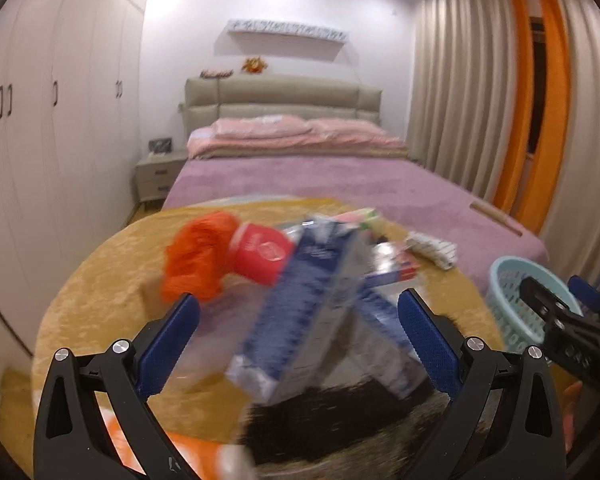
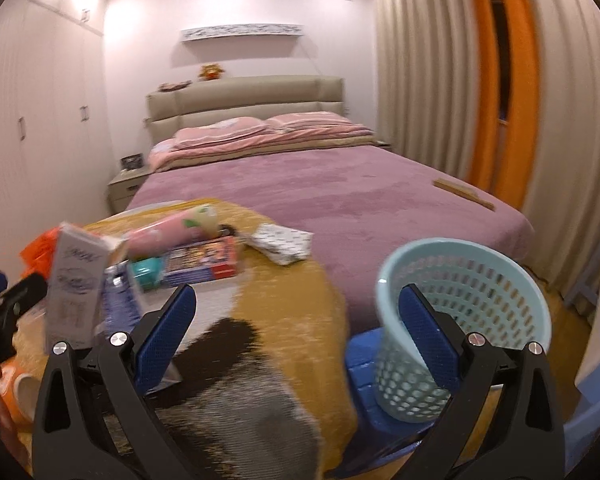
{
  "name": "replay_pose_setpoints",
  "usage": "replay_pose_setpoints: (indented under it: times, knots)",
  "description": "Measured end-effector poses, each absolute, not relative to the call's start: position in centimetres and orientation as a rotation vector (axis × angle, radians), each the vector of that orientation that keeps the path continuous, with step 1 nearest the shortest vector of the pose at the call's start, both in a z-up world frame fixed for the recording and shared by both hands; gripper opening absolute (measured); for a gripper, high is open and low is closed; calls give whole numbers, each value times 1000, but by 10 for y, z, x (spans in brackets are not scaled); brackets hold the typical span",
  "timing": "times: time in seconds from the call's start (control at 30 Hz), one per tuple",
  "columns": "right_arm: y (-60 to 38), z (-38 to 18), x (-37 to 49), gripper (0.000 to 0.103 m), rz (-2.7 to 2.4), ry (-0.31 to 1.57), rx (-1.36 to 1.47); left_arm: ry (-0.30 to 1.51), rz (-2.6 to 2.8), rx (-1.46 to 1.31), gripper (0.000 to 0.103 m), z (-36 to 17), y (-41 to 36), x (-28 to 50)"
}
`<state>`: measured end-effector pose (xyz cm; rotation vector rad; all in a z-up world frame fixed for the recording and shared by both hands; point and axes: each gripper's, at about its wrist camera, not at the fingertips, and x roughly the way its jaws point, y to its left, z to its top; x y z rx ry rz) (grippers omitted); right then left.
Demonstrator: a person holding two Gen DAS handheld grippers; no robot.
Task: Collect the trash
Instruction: 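Grasp the blue milk carton with the left tool while the right tool grasps another carton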
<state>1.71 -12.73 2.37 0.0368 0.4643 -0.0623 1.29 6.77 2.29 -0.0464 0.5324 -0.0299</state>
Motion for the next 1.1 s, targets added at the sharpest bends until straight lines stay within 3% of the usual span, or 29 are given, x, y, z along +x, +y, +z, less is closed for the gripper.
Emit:
replay_pose_setpoints:
  times: [0.3,0.8,0.9,1.03,1.1]
  knots:
    - [-80,15,26,97,118,535,-14,699,-164,-17,94,10,92,41]
    - [-45,-9,50,95,269,661,-89,835,-269,-72,68,-13,101,78]
    - [-40,-9,56,93,292,671,-94,847,-290,-69,58,-14,95,78]
    - [-34,-11,65,86,326,695,-87,854,-296,-76,48,-15,95,76]
    - [-33,-13,69,72,342,709,-84,852,-301,-88,44,-15,98,75]
